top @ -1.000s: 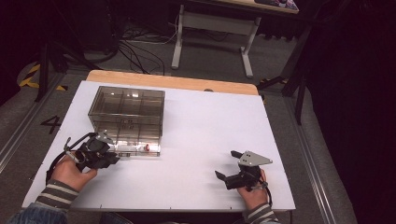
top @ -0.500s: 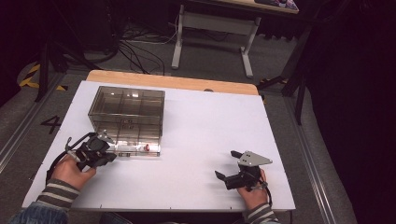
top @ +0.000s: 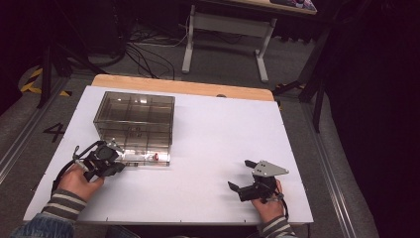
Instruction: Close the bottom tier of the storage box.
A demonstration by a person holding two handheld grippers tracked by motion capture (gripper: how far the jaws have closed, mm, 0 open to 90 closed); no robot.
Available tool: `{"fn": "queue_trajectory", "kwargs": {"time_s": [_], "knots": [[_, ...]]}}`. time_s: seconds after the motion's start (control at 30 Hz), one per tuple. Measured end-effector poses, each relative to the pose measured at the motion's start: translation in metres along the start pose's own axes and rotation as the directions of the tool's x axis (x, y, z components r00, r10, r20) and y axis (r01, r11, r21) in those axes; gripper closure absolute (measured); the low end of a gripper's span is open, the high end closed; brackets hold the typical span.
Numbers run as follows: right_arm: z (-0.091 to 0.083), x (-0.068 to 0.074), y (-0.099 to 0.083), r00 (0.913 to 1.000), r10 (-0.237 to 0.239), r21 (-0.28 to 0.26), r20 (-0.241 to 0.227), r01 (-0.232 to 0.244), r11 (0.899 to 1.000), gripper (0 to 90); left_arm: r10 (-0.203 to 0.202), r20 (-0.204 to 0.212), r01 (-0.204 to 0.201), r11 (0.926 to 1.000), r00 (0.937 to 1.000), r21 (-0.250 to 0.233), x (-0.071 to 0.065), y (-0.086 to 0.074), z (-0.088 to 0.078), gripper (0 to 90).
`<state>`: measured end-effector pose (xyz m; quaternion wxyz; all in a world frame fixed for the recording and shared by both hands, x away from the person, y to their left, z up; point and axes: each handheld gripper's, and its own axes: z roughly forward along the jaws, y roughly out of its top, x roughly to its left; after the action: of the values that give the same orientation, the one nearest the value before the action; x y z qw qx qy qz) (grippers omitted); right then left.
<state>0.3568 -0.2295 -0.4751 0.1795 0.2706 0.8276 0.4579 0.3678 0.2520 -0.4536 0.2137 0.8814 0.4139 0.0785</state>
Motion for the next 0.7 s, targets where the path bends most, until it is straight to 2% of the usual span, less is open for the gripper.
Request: {"fn": "queue_trajectory", "kwargs": {"time_s": [0.23,0.7], "knots": [[0.0002,0.0001,0.0,1.0,0.0,0.0,-0.001,0.0,1.0,1.1,0.001,-0.014,-0.001,1.0,0.9999,-0.005,0.0012,0.001,0.0015,89.4],[0.0005,0.0,0.0,1.0,0.0,0.002,0.0,0.0,1.0,1.1,-0.034,-0.024,0.033,0.9988,0.9991,-0.037,0.006,0.0041,0.004,89.4]]}}
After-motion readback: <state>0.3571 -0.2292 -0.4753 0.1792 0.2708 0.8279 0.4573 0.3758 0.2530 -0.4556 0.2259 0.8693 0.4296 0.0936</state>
